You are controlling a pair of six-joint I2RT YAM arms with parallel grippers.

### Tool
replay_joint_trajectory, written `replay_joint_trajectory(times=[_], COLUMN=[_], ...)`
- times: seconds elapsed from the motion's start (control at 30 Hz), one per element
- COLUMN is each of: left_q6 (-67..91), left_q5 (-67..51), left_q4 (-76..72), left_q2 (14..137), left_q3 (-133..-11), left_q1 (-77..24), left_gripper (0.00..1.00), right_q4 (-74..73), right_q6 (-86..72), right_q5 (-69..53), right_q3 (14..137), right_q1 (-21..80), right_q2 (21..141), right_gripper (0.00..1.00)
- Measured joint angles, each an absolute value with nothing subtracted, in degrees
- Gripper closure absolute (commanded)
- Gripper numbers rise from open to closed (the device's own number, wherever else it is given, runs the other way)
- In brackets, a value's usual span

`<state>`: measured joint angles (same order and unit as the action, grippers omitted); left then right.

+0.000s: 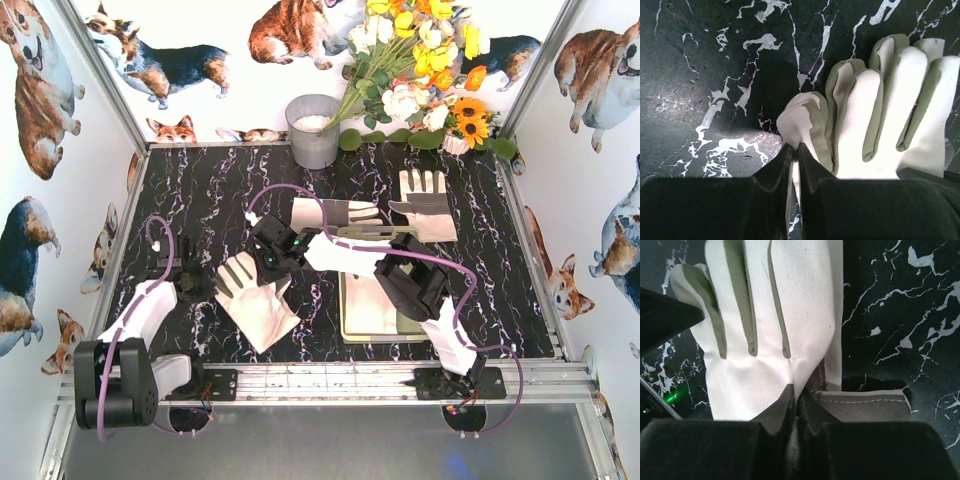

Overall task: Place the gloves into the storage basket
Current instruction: Pair the glove with the glove.

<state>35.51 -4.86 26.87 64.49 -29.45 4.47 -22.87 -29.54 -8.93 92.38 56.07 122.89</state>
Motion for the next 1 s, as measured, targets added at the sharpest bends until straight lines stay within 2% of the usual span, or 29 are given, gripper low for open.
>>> replay_joint_trajectory(times=[0.07, 0.23, 0.33, 0.6, 0.8, 0.87, 0.9, 1.0], left_q6=[35.51, 35.16, 35.11, 35.38, 35.97, 35.97, 36.07, 37.3], left_q5=[-4.86, -4.91, -4.89, -10.59, -22.44, -24.67, -25.17, -25.3], left_q4=[26.76, 28.03, 30.59, 31.73, 24.12, 22.11, 21.32, 19.62], left_q2=[65.41, 65.43, 64.18, 57.01, 64.14, 66.87, 68.38, 72.38], left_q3=[-29.45, -30.5, -32.73, -35.79, -29.12, -27.57, -27.18, -27.22], left_q1=[4.47, 4.49, 4.54, 4.75, 4.49, 4.27, 4.23, 4.25], left_gripper=[0.99, 0.71, 0.64, 0.78, 0.83, 0.9, 0.94, 0.94], right_q4=[-22.87, -22.85, -22.83, -22.72, -22.65, -22.63, -22.63, -22.7], right_q6=[-29.54, -29.54, -29.41, -29.1, -28.86, -28.82, -28.82, -28.8], right_q5=[-8.93, -8.86, -8.84, -8.88, -9.02, -9.06, -9.13, -9.23], right_q3=[92.38, 92.36, 92.36, 92.36, 92.36, 92.36, 92.36, 92.36], right_q1=[56.07, 55.96, 55.79, 55.7, 55.7, 55.7, 55.7, 55.46], right_q2=[123.44, 123.92, 123.92, 123.94, 123.98, 123.98, 123.98, 123.98], right_gripper=[1.0, 1.0, 1.0, 1.0, 1.0, 1.0, 0.97, 0.84])
